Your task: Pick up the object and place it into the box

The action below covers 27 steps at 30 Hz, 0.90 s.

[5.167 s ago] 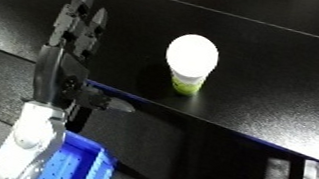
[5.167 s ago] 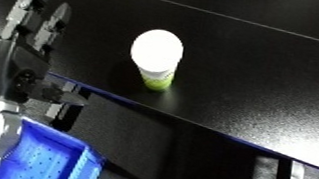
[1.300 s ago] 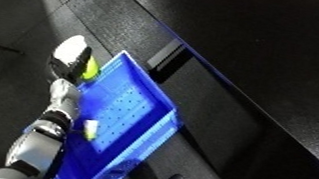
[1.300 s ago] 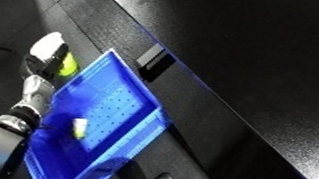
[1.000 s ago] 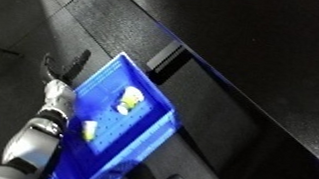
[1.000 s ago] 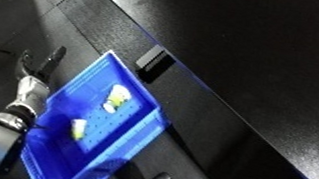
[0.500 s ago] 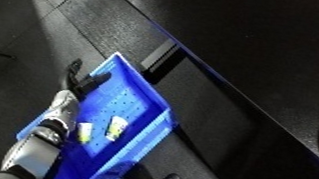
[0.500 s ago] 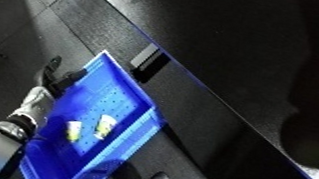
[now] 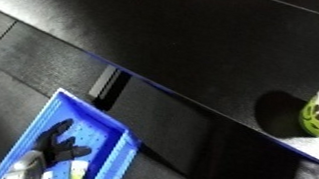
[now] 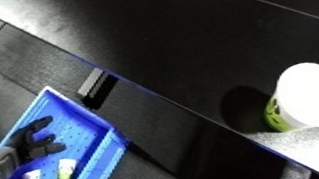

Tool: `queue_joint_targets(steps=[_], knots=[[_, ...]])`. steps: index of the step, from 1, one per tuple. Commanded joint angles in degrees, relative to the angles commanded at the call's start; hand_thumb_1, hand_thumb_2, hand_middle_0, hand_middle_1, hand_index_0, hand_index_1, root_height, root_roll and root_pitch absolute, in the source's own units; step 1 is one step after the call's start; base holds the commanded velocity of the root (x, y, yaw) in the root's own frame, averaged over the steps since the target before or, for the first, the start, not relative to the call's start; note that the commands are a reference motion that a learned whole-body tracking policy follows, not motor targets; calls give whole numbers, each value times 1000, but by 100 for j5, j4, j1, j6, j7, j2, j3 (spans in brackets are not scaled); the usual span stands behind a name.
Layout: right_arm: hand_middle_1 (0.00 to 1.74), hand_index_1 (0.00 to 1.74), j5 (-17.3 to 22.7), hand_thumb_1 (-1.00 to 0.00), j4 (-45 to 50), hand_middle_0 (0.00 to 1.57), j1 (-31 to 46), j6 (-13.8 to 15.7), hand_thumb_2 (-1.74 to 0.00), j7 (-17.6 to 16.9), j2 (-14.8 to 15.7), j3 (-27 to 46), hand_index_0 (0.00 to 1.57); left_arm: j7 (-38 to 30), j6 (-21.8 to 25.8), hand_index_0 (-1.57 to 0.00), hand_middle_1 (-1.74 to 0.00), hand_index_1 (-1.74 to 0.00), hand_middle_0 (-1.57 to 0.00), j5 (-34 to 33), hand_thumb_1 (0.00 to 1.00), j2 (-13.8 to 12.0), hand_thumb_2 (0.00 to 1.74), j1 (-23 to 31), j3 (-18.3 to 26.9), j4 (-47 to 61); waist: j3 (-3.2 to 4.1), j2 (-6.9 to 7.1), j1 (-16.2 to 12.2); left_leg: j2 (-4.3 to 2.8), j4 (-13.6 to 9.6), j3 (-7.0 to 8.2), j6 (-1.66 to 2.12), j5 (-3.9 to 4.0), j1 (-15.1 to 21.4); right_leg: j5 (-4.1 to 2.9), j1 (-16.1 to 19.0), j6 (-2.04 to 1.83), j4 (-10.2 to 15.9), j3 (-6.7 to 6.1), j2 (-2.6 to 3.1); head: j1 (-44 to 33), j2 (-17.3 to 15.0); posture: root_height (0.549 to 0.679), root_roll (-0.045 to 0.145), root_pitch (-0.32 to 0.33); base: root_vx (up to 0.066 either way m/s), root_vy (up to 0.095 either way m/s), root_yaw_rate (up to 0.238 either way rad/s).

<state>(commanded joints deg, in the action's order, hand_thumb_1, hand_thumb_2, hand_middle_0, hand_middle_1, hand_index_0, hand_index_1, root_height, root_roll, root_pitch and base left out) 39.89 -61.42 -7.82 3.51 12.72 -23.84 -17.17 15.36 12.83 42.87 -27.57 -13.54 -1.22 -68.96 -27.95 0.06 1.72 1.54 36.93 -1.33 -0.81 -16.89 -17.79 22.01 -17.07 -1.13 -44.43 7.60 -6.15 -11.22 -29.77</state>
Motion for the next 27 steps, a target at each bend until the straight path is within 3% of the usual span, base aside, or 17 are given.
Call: queue_joint_targets(steps=[7,15,18,24,27], knots=[[0,0,43,0,22,0,-53,122,0,-7,28,17,0,-183,143,0,0,0,0,-479,0,194,0,82,-416,415,9,-47,3,-62,-154,57,31,69,53,-72,-85,-45,13,-34,-14,1253,188,638,26,-66,-27,-18,-52],[0,0,-158,0,298,0,-108,219,0,33,-15,-20,0,-416,174,0,0,0,0,-443,0,482,0,254,-612,666,78,-7,-49,-93,-180,80,46,31,132,-201,-44,-79,190,-107,-4,2383,-158,640,25,-61,-2,-7,-61],[0,0,-230,0,467,0,-151,188,0,75,-69,-46,0,-506,142,0,0,0,0,-412,0,572,0,337,-650,718,90,-5,-90,-90,-72,111,28,-35,116,-243,-71,-74,197,-157,21,2771,-559,639,26,-60,-5,18,-107],[0,0,-323,0,700,0,-214,147,0,228,-180,-67,0,-628,80,0,0,0,0,-367,0,612,0,387,-673,805,68,-36,-145,-80,64,143,-9,-101,65,-236,-168,-57,78,-207,42,2763,-1014,637,27,-61,-8,31,-84],[0,0,-325,0,900,0,-239,177,0,337,-236,-140,0,-663,13,0,0,0,0,-365,0,553,0,359,-687,888,40,-43,-160,-67,89,156,-18,-108,21,-242,-236,-62,47,-222,54,2744,-1527,637,28,-56,-36,10,-33]])
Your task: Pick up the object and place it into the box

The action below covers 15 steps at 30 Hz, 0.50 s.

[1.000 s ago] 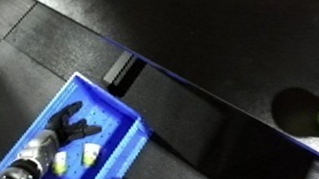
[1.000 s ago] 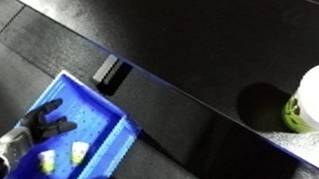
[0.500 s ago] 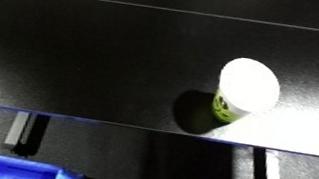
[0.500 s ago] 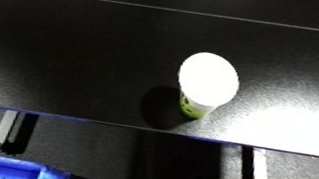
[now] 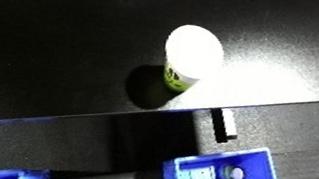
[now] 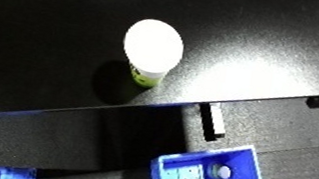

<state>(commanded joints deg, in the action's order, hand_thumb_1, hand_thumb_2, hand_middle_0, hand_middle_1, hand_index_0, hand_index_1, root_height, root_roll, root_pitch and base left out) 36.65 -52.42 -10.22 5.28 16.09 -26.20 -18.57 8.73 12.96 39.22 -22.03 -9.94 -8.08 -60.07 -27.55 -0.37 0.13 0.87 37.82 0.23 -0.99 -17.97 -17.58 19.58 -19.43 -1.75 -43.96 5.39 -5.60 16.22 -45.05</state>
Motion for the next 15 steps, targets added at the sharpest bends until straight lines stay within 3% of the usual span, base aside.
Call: queue_joint_targets(steps=[1,7,10,15], knots=[[0,0,-56,0,142,0,-11,36,0,66,-42,-75,0,-7,-38,0,0,0,0,20,0,-47,0,-44,-12,20,-13,4,-18,2,-21,1,0,6,-6,-16,-20,-8,22,-11,8,-21,-327,637,29,-52,-30,15,-35],[0,0,-210,0,516,0,20,39,0,343,-163,-229,0,-33,-81,0,0,0,0,36,0,-77,0,-112,-48,4,-29,33,-79,-17,-24,-5,2,-14,33,-37,-3,-34,42,-38,-9,-143,-505,638,30,-56,12,13,-38],[0,0,-171,0,1075,0,145,-403,0,927,-297,-294,0,-10,-96,0,0,0,0,-4,0,-112,0,-52,2,20,-13,83,-110,-41,-4,12,16,-33,47,-15,14,-42,43,-42,-17,-310,-427,637,30,-57,30,-5,-49],[0,0,76,0,2397,0,370,-1552,0,2207,-646,-328,0,44,-113,0,0,0,0,-28,0,-277,0,59,139,47,20,214,-137,-99,5,47,47,-32,25,19,5,-44,38,-14,-35,-575,-300,637,29,-54,10,-31,-27]])
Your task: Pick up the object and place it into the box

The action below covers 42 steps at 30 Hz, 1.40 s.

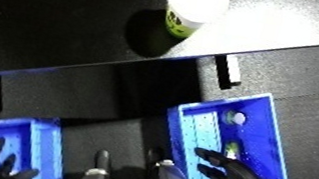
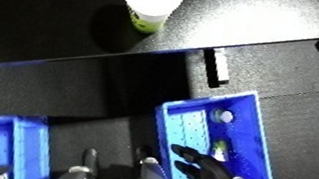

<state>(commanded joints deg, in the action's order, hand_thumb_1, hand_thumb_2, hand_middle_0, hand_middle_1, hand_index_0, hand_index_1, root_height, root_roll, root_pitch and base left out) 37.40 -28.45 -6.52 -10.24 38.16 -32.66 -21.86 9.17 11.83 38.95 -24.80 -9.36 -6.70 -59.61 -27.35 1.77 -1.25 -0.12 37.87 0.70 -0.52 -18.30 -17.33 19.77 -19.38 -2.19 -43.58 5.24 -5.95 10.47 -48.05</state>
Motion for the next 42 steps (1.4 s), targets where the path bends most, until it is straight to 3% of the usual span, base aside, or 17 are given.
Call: queue_joint_targets(steps=[3,7,9,13,18,19,21,24,27,31,36,42], knots=[[0,0,399,0,777,0,113,-450,0,690,-237,78,0,32,59,0,0,0,0,88,0,-107,0,44,79,-92,36,77,-23,-45,-35,25,25,14,0,21,-5,-5,-4,21,-12,-181,83,637,27,-51,15,-28,-39],[0,0,1009,0,1696,0,150,-690,0,1350,-415,305,0,147,221,0,0,0,0,131,0,-180,0,98,131,-313,92,141,-50,-91,-49,54,62,21,-26,42,-43,-27,-30,33,-17,-362,242,637,25,-45,11,-18,-27],[0,0,1465,0,2393,0,124,-627,0,1541,-497,528,0,239,303,0,0,0,0,140,0,-202,0,143,160,-459,147,172,-68,-129,-42,77,92,16,-49,51,-73,-51,-47,45,-27,-462,369,637,23,-40,16,-14,-31],[0,0,2041,0,3106,0,51,-264,0,1373,-554,915,0,347,365,0,0,0,0,154,0,-194,0,179,206,-613,211,195,-105,-163,-36,113,117,2,-63,54,-85,-72,-37,52,-26,-591,512,637,23,-35,21,-6,-28],[0,0,2506,0,3613,0,-98,606,0,896,-461,1524,0,446,433,0,0,0,0,115,0,-125,0,222,318,-755,255,190,-164,-188,25,154,118,-46,-93,70,-109,-74,-70,55,-27,-688,652,636,23,-32,15,8,-16],[0,0,2506,0,3613,0,-98,606,0,896,-461,1524,0,446,433,0,0,0,0,115,0,-125,0,222,318,-755,255,190,-164,-188,25,154,118,-46,-93,70,-109,-74,-70,55,-27,-688,652,636,23,-32,22,15,-15],[0,0,2531,0,3835,0,-174,1108,0,506,-366,1895,0,442,413,0,0,0,0,75,0,-80,0,254,391,-767,283,171,-198,-194,71,176,103,-86,-91,89,-112,-67,-108,51,-27,-757,829,636,23,-34,39,20,-25],[0,0,2529,0,4057,0,-299,1558,0,10,-258,2256,0,423,378,0,0,0,0,42,0,-33,0,291,452,-735,299,144,-227,-193,119,196,85,-123,-94,110,-112,-48,-137,38,-19,-767,952,635,24,-35,42,24,-26],[0,0,2368,0,4117,0,-484,2028,0,-564,-108,2612,0,414,344,0,0,0,0,-7,0,17,0,316,501,-704,312,106,-244,-179,163,209,71,-156,-104,124,-110,-26,-156,30,-11,-728,994,634,26,-36,32,24,1],[0,0,1790,0,3888,0,-718,2638,0,-1370,-70,2918,0,349,289,0,0,0,0,-50,0,95,0,325,464,-642,310,58,-230,-148,208,219,47,-195,-92,128,-79,1,-152,17,-7,-631,1036,634,27,-41,38,17,6],[0,0,1076,0,3633,0,-1025,2691,0,-2148,-233,2913,0,255,208,0,0,0,0,-104,0,153,0,363,384,-501,292,22,-173,-103,267,204,25,-224,-89,129,-50,40,-156,4,-3,-469,1098,634,29,-48,37,5,14],[0,0,335,0,3303,0,-1441,2227,0,-2925,-505,2580,0,143,98,0,0,0,0,-175,0,182,0,389,268,-277,253,-17,-51,-46,322,161,-12,-235,-97,145,-39,91,-198,11,-9,-250,1100,633,30,-56,32,-2,29]])
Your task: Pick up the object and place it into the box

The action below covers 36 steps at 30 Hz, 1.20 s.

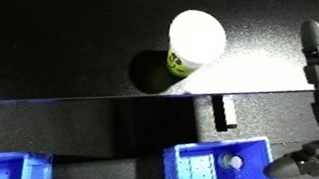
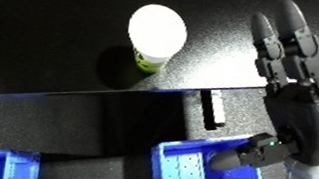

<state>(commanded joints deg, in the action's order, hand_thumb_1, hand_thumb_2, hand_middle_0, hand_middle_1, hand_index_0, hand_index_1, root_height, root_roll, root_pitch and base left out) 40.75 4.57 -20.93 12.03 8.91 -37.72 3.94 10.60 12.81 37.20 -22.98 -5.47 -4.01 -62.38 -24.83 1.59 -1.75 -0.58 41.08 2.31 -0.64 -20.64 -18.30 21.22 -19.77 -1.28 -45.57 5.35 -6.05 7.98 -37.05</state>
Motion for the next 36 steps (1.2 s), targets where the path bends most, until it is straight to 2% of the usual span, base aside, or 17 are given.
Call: queue_joint_targets(steps=[8,13,17,23,28,36], knots=[[0,0,-818,0,-627,0,-618,-852,0,-922,-226,-764,0,-87,-83,0,0,0,0,-75,0,16,0,-15,-176,158,-50,-75,170,81,63,-84,-35,-5,-23,29,7,53,-77,34,-45,385,167,631,32,-66,27,1,58],[0,0,-733,0,-1156,0,-1026,-1338,0,-1184,-356,-1095,0,-114,-133,0,0,0,0,-83,0,8,0,-43,-290,219,-88,-138,268,127,118,-132,-52,-10,-66,55,-39,86,-169,46,-77,684,239,629,33,-70,16,10,69],[0,0,-605,0,-1588,0,-1370,-1542,0,-1322,-377,-1284,0,-113,-175,0,0,0,0,-85,0,3,0,-78,-376,258,-116,-190,350,170,138,-163,-61,-8,-98,66,-75,105,-219,61,-100,913,345,628,35,-70,7,7,72],[0,0,-396,0,-2233,0,-1889,-1679,0,-1247,-360,-1554,0,-81,-226,0,0,0,0,-93,0,2,0,-131,-505,292,-155,-255,450,226,206,-203,-76,-15,-172,62,-151,130,-286,75,-127,1282,517,627,39,-69,2,3,65],[0,0,-248,0,-2666,0,-2278,-1692,0,-1035,-331,-1766,0,-47,-273,0,0,0,0,-71,0,-6,0,-167,-611,369,-186,-323,512,262,274,-228,-89,-19,-237,55,-229,153,-349,78,-154,1610,642,626,43,-69,-2,17,46],[0,0,-172,0,-3044,0,-2898,-1782,0,-788,-174,-2093,0,-82,-333,0,0,0,0,-7,0,39,0,-197,-752,476,-238,-440,606,341,297,-235,-74,10,-315,59,-353,173,-452,69,-202,1983,709,624,53,-66,-15,34,56]])
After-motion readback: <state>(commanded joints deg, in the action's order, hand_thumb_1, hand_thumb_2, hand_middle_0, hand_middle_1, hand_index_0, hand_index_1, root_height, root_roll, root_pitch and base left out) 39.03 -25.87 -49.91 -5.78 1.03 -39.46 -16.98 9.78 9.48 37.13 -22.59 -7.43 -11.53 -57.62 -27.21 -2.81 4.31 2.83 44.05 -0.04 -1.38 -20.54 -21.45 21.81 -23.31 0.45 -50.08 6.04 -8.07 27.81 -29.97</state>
